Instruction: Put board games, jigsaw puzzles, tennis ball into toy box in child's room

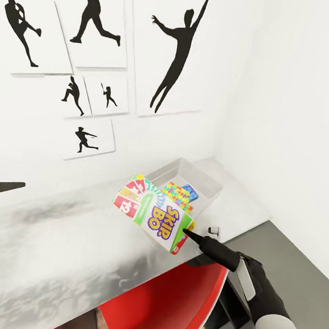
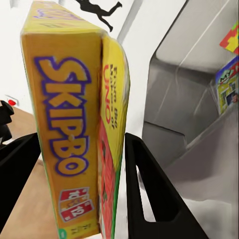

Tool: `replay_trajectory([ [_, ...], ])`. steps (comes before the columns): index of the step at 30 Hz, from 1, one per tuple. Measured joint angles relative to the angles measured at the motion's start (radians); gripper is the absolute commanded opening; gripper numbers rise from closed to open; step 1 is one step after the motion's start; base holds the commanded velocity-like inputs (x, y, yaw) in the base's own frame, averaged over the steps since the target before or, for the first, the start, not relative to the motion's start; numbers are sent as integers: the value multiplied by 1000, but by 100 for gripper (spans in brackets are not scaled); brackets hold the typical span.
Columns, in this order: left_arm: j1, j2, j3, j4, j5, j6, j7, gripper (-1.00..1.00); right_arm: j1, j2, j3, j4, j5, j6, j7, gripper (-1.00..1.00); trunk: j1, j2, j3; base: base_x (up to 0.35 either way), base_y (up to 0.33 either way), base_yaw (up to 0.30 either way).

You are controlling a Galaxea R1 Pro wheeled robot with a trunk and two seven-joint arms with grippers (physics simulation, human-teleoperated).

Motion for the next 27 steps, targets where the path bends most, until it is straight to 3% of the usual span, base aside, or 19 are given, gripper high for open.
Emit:
replay_trajectory([
  [12, 0, -4, -10, 1, -1, -5, 0, 100, 0, 5, 3, -3, 2, 3, -10, -100, 0, 0, 0, 1, 0, 0],
  [18, 2, -11, -13, 3, -1, -9, 0, 100, 1, 1, 2, -3, 3, 39, -55, -100, 0, 0, 0, 0, 0, 0],
  [22, 2, -12, -14, 3, -1, -8, 0, 100, -27, -9, 0, -23, 2, 166, -107, -100, 0, 0, 0, 0, 0, 0],
  [27, 2, -12, -14, 3, -2, -9, 0, 100, -168, -19, 2, -72, 3, 369, -231, -100, 0, 0, 0, 0, 0, 0],
])
